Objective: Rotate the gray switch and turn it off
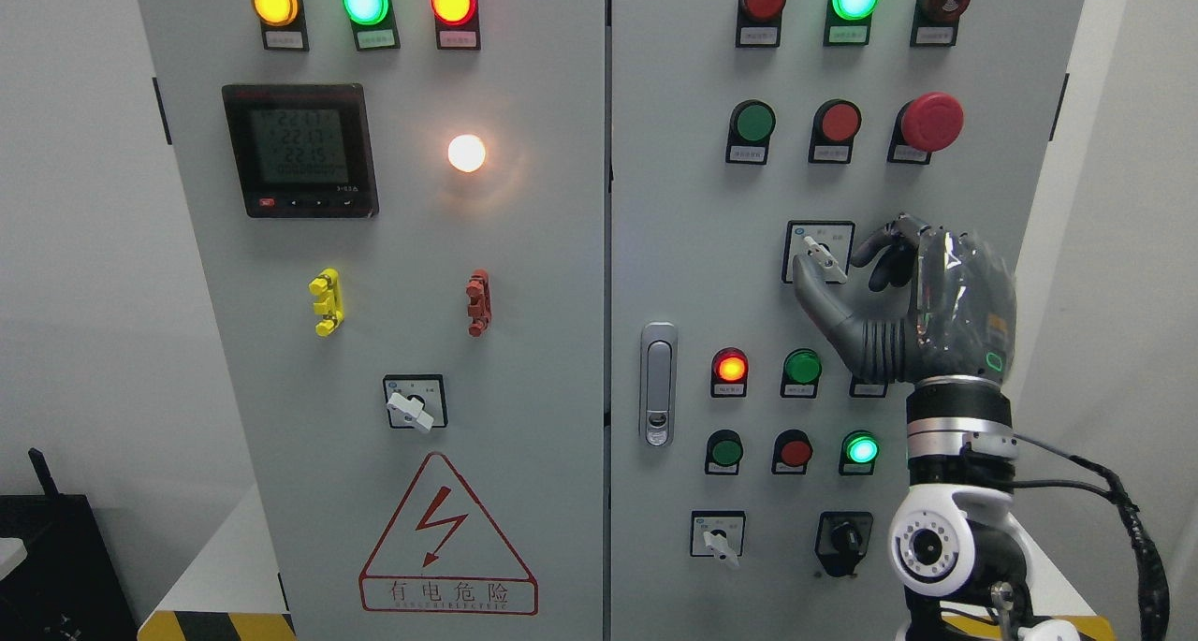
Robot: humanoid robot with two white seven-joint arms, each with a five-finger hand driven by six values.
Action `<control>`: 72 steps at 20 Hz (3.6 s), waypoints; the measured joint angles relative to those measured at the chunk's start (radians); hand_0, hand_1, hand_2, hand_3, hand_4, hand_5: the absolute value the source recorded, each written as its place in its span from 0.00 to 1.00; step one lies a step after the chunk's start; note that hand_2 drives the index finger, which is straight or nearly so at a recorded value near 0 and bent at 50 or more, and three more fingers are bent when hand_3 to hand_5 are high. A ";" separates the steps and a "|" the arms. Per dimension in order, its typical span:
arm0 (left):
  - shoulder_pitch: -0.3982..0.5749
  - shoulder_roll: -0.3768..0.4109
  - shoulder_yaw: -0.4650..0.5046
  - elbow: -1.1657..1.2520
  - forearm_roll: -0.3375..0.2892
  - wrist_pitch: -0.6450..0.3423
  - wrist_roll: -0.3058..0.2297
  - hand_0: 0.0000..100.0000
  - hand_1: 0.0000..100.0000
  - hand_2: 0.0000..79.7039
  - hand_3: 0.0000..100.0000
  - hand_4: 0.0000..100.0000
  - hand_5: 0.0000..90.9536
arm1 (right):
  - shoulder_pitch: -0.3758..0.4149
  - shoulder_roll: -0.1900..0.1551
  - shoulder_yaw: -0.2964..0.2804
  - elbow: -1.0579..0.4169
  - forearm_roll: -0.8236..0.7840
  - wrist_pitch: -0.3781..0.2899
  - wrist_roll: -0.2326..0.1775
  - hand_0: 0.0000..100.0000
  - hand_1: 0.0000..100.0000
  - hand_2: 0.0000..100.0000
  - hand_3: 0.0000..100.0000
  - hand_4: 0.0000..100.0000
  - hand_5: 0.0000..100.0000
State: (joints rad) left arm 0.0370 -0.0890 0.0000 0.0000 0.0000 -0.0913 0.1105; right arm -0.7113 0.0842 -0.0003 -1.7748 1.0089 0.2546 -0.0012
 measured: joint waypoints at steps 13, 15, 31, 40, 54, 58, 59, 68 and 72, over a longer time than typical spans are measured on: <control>0.000 0.000 0.000 0.000 0.000 0.000 0.001 0.12 0.39 0.00 0.00 0.00 0.00 | -0.008 0.000 0.000 0.007 0.011 0.000 0.003 0.16 0.41 0.63 0.84 0.83 0.99; 0.000 0.000 0.000 0.000 0.000 0.000 0.000 0.12 0.39 0.00 0.00 0.00 0.00 | -0.009 0.000 0.000 0.008 0.012 0.000 0.009 0.16 0.41 0.63 0.85 0.83 0.99; 0.000 0.000 0.000 0.000 0.000 0.000 -0.001 0.12 0.39 0.00 0.00 0.00 0.00 | -0.015 0.000 0.000 0.015 0.026 0.002 0.014 0.23 0.42 0.67 0.87 0.84 0.99; 0.000 0.000 0.000 0.000 0.000 0.000 -0.001 0.12 0.39 0.00 0.00 0.00 0.00 | -0.020 0.000 0.000 0.020 0.026 0.001 0.016 0.30 0.41 0.68 0.90 0.86 0.99; 0.000 0.000 0.000 0.000 0.000 0.000 -0.001 0.12 0.39 0.00 0.00 0.00 0.00 | -0.022 0.000 0.001 0.023 0.026 0.002 0.020 0.37 0.40 0.72 0.95 0.87 1.00; 0.000 0.000 0.000 0.000 0.000 0.000 -0.001 0.12 0.39 0.00 0.00 0.00 0.00 | -0.023 0.000 0.001 0.024 0.026 0.001 0.017 0.40 0.39 0.73 0.96 0.88 1.00; 0.000 0.000 0.000 0.000 0.000 0.000 -0.001 0.12 0.39 0.00 0.00 0.00 0.00 | -0.023 0.000 0.001 0.024 0.026 0.001 0.017 0.41 0.39 0.73 0.96 0.88 1.00; 0.000 0.000 0.000 0.000 0.000 0.000 -0.001 0.12 0.39 0.00 0.00 0.00 0.00 | -0.023 0.002 0.002 0.024 0.025 0.001 0.014 0.43 0.38 0.73 0.98 0.88 1.00; 0.000 0.000 0.000 0.000 0.000 0.000 -0.001 0.12 0.39 0.00 0.00 0.00 0.00 | -0.024 0.004 0.012 0.025 0.025 0.001 0.010 0.45 0.38 0.73 0.98 0.89 1.00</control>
State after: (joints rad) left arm 0.0369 -0.0890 0.0000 0.0000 0.0000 -0.0913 0.1091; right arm -0.7350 0.0877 0.0113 -1.7501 1.0341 0.2552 0.0083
